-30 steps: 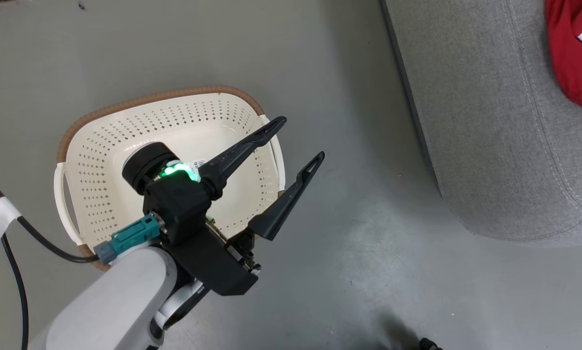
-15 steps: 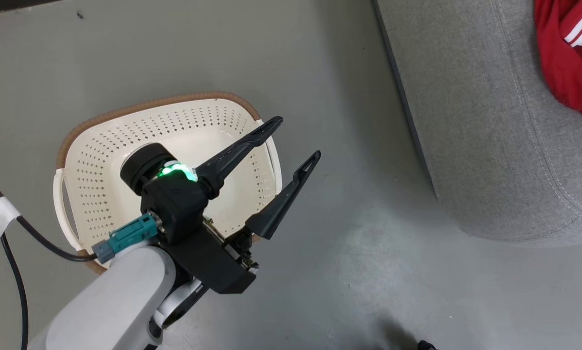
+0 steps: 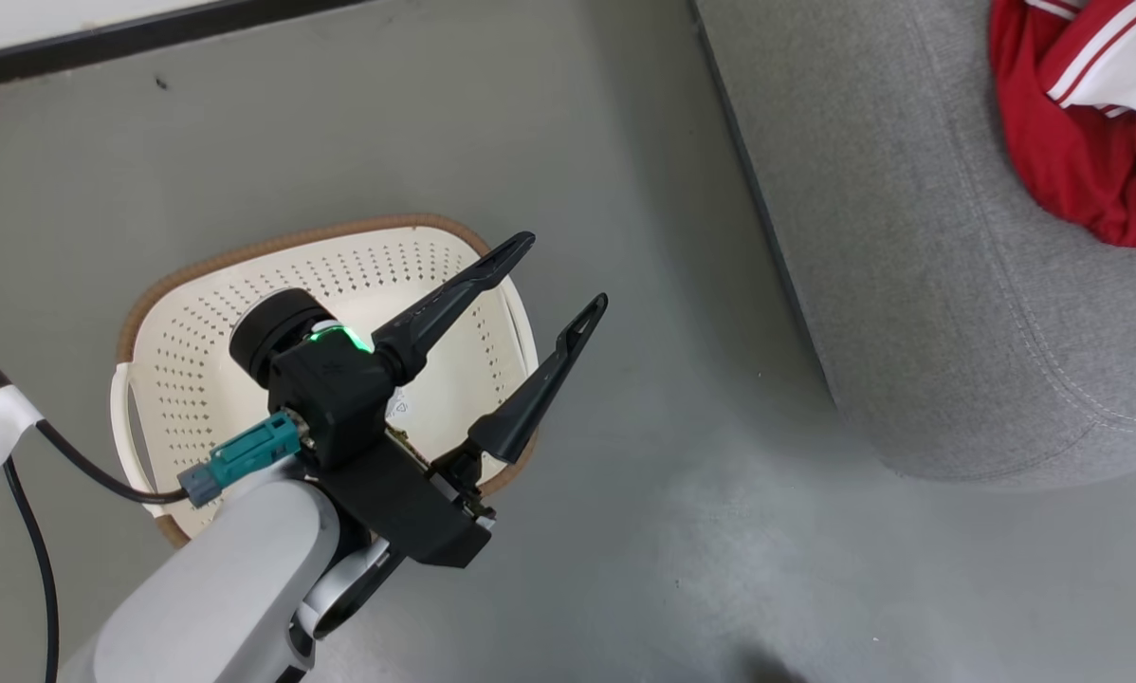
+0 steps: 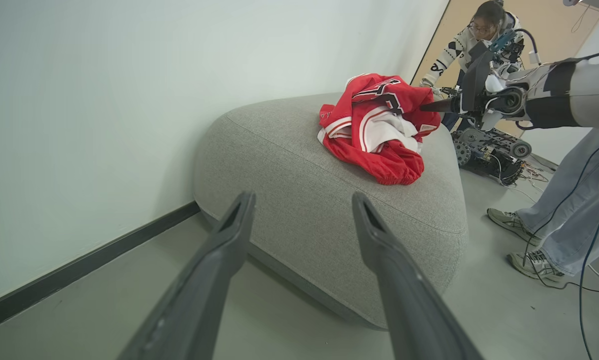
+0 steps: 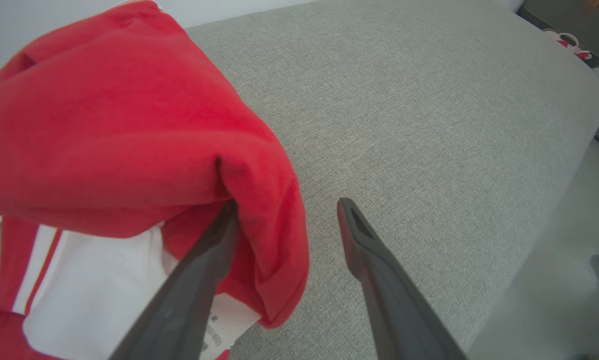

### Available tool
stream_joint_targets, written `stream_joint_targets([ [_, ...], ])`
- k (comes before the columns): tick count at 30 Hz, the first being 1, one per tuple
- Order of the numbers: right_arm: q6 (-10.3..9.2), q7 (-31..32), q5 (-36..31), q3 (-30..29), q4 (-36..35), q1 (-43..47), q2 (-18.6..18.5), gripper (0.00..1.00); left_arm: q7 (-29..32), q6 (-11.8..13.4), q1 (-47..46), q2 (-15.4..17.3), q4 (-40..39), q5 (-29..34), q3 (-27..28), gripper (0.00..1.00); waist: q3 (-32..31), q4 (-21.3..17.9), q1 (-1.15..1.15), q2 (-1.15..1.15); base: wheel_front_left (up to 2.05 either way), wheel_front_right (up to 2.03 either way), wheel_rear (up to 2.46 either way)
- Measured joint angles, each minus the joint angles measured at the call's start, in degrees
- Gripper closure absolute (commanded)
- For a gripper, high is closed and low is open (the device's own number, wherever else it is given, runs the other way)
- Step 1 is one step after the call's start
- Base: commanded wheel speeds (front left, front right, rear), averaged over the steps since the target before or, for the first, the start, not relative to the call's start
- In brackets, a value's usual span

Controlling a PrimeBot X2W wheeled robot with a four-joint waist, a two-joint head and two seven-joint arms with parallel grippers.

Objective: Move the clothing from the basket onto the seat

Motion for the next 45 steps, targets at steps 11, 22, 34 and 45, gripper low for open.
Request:
stream_joint_targets([
  [11,0.91,3.4,0.0,2.6,2.1,0.8,-0.2,0.00,-2.3,0.0,2.2,-1.1,3.4,-0.9,0.0,0.00,-4.6,-0.8,-0.01,0.00,0.00,0.00,0.00],
  [22,0.91,-2.8,-0.2,8.3,-6.7,7.6,-0.7,0.00,-4.4,0.1,5.3,-2.9,7.0,-2.1,0.9,0.00,-11.7,-0.8,-0.01,-0.01,0.00,0.00,0.00],
  [34,0.91,-9.2,1.7,14.1,-21.0,14.6,-1.9,0.00,-5.7,1.6,8.0,-3.4,9.1,-4.0,3.2,0.00,-18.5,1.3,-0.01,-0.01,0.00,0.00,0.00],
  [45,0.91,-16.4,3.0,13.8,-34.7,21.6,-3.6,0.00,-6.2,3.2,11.0,-3.3,10.2,-5.0,5.7,0.00,-22.5,5.5,-0.01,-0.01,0.00,0.00,0.00],
])
